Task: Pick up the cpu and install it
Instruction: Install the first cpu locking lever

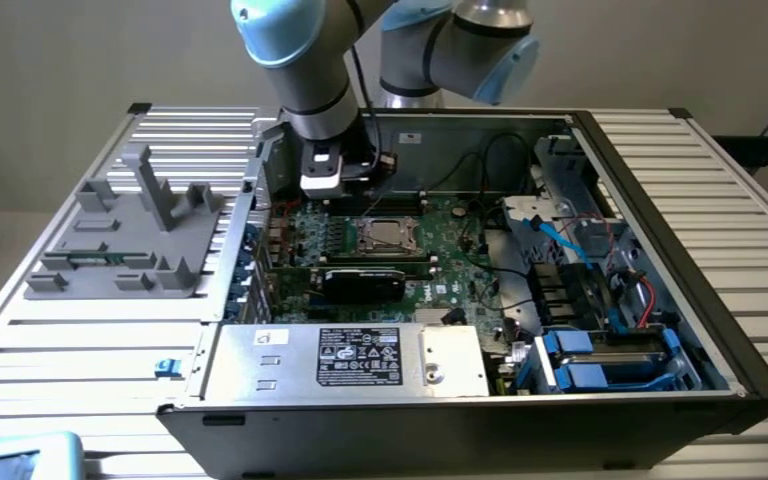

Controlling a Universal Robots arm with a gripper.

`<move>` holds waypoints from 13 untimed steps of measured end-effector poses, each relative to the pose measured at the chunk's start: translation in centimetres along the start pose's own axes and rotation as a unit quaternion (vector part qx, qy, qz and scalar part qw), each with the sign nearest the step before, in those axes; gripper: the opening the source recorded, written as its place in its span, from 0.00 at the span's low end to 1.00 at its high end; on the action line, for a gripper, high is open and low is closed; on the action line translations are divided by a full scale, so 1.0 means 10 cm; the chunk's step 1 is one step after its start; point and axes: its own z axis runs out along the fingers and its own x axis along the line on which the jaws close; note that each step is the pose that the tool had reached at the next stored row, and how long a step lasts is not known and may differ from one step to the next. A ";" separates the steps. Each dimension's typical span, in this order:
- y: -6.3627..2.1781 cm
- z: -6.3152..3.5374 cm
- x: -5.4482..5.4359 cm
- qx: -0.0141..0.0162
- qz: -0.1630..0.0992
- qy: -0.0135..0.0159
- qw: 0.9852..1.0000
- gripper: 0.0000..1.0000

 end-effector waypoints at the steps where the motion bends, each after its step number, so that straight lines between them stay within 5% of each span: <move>1: 0.006 0.012 0.00 0.000 0.001 0.000 1.000 0.11; 13: 0.031 0.065 -0.04 0.001 0.003 0.001 1.000 0.11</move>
